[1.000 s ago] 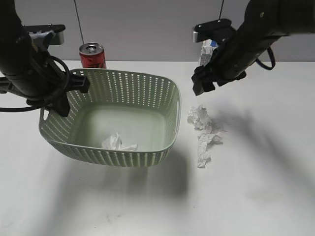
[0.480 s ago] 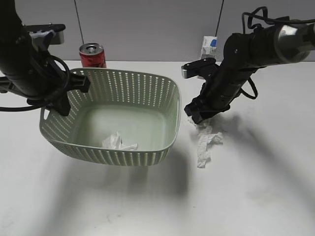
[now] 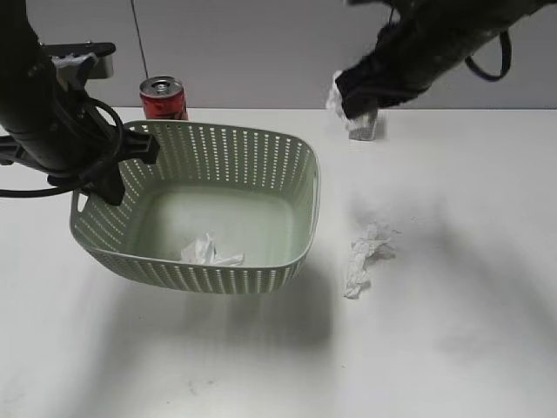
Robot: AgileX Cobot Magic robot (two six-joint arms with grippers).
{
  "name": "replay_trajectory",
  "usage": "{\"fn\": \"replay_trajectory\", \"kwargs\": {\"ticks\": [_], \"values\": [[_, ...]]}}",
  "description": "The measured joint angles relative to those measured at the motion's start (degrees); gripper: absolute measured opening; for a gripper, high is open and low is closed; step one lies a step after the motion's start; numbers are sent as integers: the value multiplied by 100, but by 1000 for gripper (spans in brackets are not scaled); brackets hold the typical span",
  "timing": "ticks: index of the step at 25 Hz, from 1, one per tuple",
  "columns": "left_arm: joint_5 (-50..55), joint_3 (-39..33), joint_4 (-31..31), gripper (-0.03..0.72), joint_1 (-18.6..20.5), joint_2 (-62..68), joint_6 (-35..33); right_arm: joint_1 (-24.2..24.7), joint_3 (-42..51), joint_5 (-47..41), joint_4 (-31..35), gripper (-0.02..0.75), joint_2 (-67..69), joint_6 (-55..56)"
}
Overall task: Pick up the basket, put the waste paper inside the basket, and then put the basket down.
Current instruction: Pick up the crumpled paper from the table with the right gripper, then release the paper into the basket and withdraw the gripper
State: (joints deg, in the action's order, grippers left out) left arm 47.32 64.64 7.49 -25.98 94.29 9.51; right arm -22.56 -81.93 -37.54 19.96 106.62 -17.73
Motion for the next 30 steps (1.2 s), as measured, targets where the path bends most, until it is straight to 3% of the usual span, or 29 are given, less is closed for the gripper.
{"fn": "replay_trajectory", "kwargs": {"ticks": [5, 11, 13, 16, 17, 18, 21, 25, 27, 30], "values": [[0, 0, 0, 8, 0, 0, 0, -490, 0, -407, 1369, 24, -930, -1800], [0, 0, 0, 8, 0, 0, 0, -1317, 0, -321, 1620, 52, -873, -2179], [0, 0, 0, 8, 0, 0, 0, -1478, 0, -374, 1624, 157, -635, -2186], [0, 0, 0, 8, 0, 0, 0, -1577, 0, -422, 1619, 503, -374, -2201], [0, 0, 0, 8, 0, 0, 0, -1590, 0, -422, 1604, 567, -338, -2206], [6, 0, 0, 8, 0, 0, 0, -1588, 0, -428, 1554, 603, -338, -2206], [6, 0, 0, 8, 0, 0, 0, -1588, -99, -508, 1093, 601, -380, -2049], [12, 0, 0, 8, 0, 0, 0, -1507, -399, -851, -366, 584, -648, -892], [16, 0, 0, 8, 5, 0, 0, -1328, -398, -1038, -915, 582, -820, -470], [16, 0, 0, 8, 5, 0, 0, -849, -123, -1216, -1035, 582, -890, -89]]}}
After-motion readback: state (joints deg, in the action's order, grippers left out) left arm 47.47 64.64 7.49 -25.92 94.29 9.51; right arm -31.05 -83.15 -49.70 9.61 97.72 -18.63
